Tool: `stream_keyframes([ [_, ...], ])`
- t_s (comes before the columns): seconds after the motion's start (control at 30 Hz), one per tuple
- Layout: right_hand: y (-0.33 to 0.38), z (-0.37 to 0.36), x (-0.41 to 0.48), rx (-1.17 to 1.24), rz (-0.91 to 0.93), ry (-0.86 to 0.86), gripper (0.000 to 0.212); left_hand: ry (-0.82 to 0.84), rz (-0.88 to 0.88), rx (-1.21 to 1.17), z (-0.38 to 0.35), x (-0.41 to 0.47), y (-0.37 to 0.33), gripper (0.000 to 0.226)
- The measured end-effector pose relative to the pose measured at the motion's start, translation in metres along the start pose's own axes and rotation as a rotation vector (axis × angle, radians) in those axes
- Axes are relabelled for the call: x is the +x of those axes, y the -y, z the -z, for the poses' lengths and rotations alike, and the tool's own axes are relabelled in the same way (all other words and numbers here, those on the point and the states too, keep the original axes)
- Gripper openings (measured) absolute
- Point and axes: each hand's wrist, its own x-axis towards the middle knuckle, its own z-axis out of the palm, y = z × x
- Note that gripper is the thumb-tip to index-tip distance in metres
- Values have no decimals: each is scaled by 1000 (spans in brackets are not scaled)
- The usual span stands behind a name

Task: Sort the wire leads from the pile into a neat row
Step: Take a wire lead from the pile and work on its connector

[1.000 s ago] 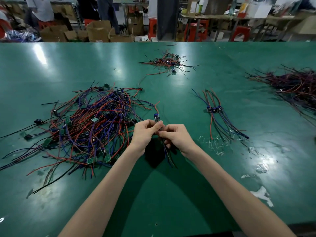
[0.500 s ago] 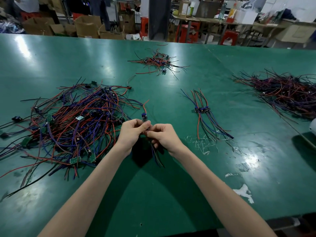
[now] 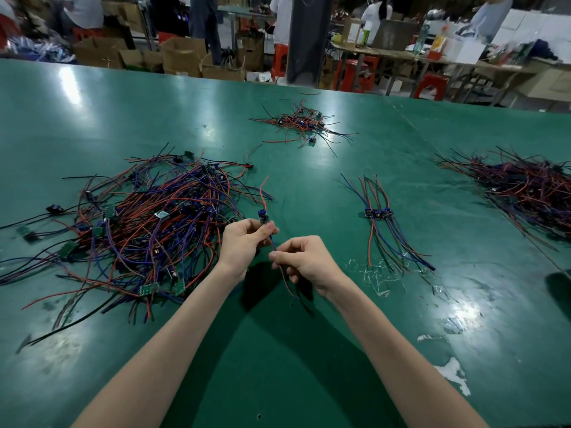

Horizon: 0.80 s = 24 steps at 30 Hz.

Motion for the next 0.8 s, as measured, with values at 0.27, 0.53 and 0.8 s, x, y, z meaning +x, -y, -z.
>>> stream_keyframes([
  [0.27, 10, 7, -20, -328, -66, 276, 17, -69, 40, -78, 0, 2, -1, 17],
  [0.53, 22, 23, -26, -369, -73, 408, 12, -92, 52, -121, -1, 4, -1, 17],
  [0.8, 22, 23, -23, -316, -121, 438, 11, -76, 79, -167, 1, 3, -3, 18],
])
